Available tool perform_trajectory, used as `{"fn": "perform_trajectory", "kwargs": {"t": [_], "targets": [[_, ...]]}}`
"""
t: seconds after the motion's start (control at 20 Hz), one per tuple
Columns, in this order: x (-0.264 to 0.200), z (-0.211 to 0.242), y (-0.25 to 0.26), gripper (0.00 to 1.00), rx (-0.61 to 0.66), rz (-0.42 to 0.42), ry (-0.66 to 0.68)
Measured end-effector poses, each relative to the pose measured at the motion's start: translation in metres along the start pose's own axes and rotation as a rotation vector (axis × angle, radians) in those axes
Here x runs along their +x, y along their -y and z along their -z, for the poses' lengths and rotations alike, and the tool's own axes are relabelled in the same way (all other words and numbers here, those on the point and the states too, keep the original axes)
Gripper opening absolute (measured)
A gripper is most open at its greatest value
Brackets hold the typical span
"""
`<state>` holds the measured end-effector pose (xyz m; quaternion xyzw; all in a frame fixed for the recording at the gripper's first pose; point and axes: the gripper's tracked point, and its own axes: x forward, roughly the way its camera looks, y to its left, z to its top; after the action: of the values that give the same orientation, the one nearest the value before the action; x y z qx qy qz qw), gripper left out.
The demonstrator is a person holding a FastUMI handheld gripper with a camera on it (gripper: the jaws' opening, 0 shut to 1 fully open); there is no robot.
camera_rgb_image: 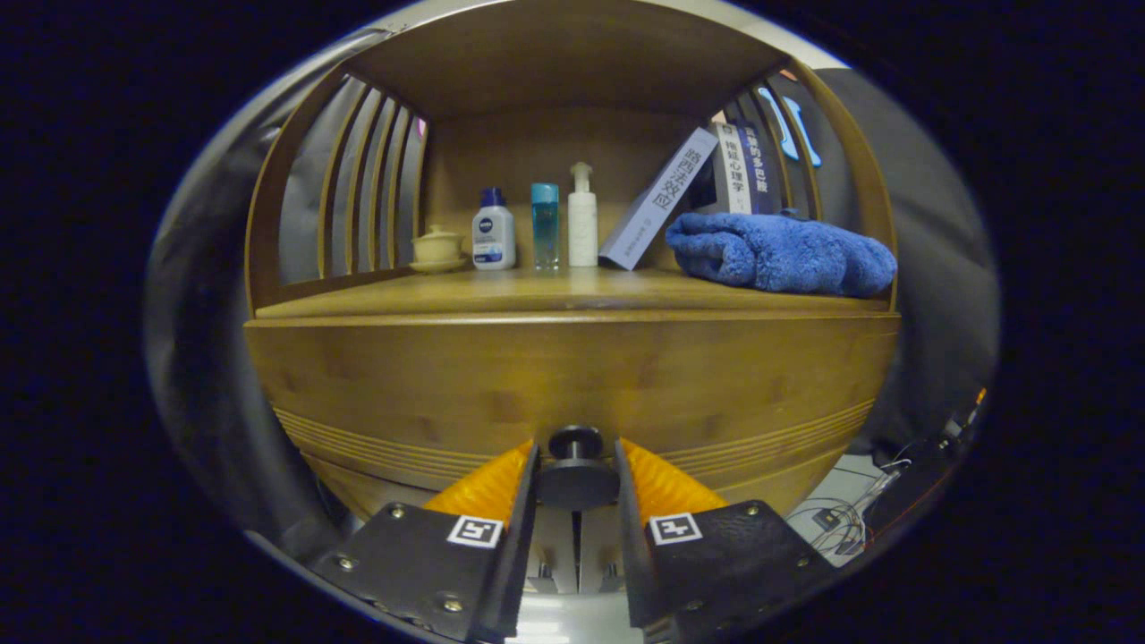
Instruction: Pull open the drawer, take out the items inside it, and place them on the countertop above the cabinet.
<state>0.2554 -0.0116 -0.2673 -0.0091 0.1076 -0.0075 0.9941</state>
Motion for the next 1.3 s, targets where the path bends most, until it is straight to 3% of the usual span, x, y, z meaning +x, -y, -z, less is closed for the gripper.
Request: {"fn": "perform_trajectory", "kwargs": {"t": [0.3,0.45,1.1,1.3], "targets": [[0.002,0.0,-0.004,0.4,0.032,-0.052,0.06],[-0.013,0.002,-0.002,0.24,0.027,-0.065,0.05],[-0.17,0.05,0.006,0.24,0.025,-0.073,0.01],[-0.196,0.054,0.004,0.24,0.035,-0.066,0.013]]}}
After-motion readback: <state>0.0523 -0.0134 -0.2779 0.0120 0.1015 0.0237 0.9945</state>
